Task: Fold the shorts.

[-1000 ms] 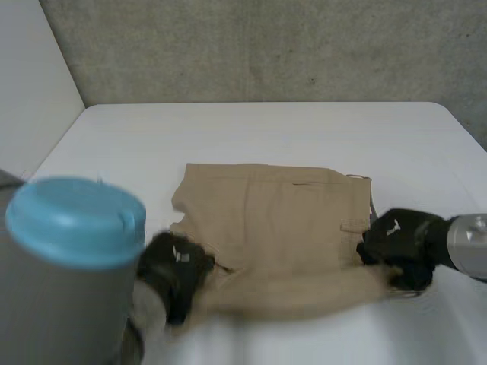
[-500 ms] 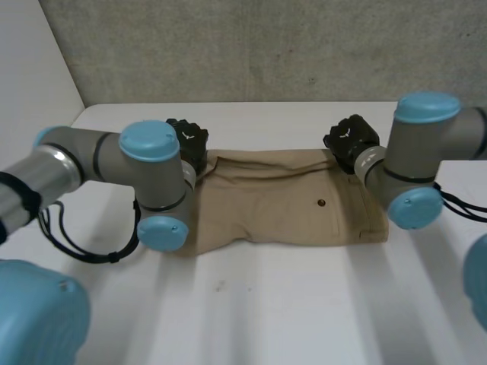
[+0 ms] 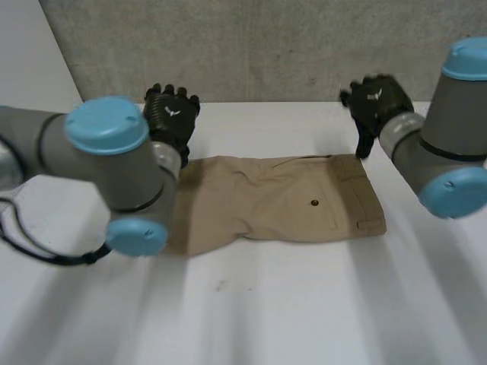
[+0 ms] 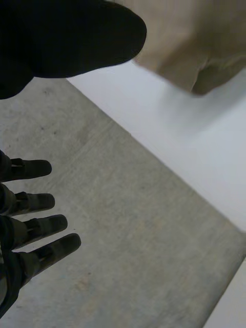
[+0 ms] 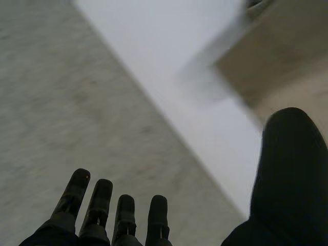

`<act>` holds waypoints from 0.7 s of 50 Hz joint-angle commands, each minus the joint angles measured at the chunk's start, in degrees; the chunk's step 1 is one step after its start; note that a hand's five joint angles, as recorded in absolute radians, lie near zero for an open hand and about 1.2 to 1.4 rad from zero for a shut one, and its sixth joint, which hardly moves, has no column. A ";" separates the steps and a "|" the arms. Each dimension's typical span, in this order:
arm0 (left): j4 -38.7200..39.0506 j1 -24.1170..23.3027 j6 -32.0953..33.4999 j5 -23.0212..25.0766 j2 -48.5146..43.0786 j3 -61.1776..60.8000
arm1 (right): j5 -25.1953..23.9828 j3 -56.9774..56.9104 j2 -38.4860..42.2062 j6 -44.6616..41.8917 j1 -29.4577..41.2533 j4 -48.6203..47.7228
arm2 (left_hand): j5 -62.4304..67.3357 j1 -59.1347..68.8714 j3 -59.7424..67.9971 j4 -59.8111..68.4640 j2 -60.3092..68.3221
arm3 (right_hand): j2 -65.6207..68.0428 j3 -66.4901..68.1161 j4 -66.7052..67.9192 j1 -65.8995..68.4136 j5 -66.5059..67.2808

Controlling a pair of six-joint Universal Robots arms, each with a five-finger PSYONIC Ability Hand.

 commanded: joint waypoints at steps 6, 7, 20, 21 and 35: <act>-0.70 -0.66 -19.68 3.97 13.71 -24.29 | -5.98 20.46 -3.98 -0.42 -4.37 1.89 | -2.79 -2.32 -2.52 -1.81 -1.84 | 11.81 12.32 10.99 12.97 10.65; -0.70 -0.75 -20.38 3.97 13.71 -24.82 | -6.42 22.04 -3.11 -0.68 -4.54 -1.17 | -2.79 -2.32 -2.52 -1.81 -1.84 | 11.81 12.32 10.99 12.97 10.65; -0.61 -0.84 -22.76 3.53 11.33 -26.76 | -6.16 22.49 6.30 -1.47 -6.92 -12.89 | -2.79 -2.32 -2.52 -1.81 -1.84 | 63.48 63.99 62.66 64.64 62.32; -0.61 -0.84 -22.76 3.53 11.25 -26.76 | -5.99 22.49 6.04 -1.65 -7.44 -13.07 | -2.79 -2.32 -2.52 -1.81 -1.84 | 67.06 67.56 66.24 68.22 65.89; -0.70 -0.84 -22.76 3.35 12.83 -27.81 | -3.62 22.40 -5.73 -17.09 -11.84 -7.89 | -2.79 -2.32 -2.52 -1.81 -1.84 | 67.10 67.60 66.28 68.25 65.93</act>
